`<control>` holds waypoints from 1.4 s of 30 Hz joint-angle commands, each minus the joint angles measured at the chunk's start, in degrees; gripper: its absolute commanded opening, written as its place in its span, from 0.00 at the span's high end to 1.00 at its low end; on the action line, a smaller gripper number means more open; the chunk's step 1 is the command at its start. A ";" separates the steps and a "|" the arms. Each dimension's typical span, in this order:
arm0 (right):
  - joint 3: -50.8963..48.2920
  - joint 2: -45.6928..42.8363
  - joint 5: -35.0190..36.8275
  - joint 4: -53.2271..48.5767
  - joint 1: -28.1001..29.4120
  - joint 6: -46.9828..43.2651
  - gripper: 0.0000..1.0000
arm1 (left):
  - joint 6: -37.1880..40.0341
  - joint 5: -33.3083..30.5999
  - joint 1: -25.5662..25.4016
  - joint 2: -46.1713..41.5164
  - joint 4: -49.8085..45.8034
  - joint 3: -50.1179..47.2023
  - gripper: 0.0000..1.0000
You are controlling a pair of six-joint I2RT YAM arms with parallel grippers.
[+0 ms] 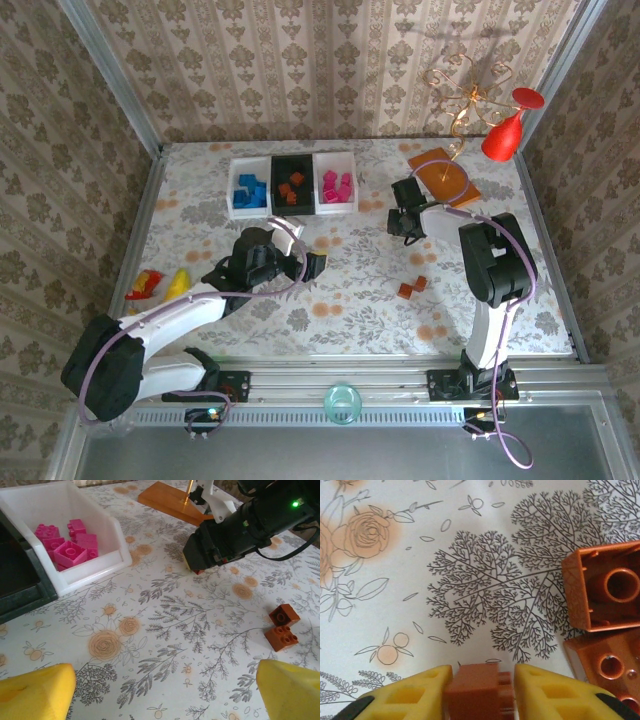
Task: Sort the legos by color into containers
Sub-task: Pick up the lego from the center of the table, then place the lego in the container.
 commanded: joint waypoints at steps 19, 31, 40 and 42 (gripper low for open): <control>16.09 2.53 -12.75 13.45 16.84 1.93 0.75 | -9.34 -13.62 13.23 -14.28 -3.98 -7.29 0.05; 47.68 24.26 -12.10 2.96 16.62 2.53 0.71 | -9.42 -12.57 13.23 -14.55 -3.89 -7.20 0.05; 43.51 16.21 -10.69 0.51 15.08 -0.55 0.45 | -9.47 -8.27 13.23 -13.91 -3.02 -6.47 0.05; 36.44 10.16 -10.13 1.80 14.54 -1.56 0.41 | -9.43 -5.26 13.23 -12.77 -1.80 -6.12 0.05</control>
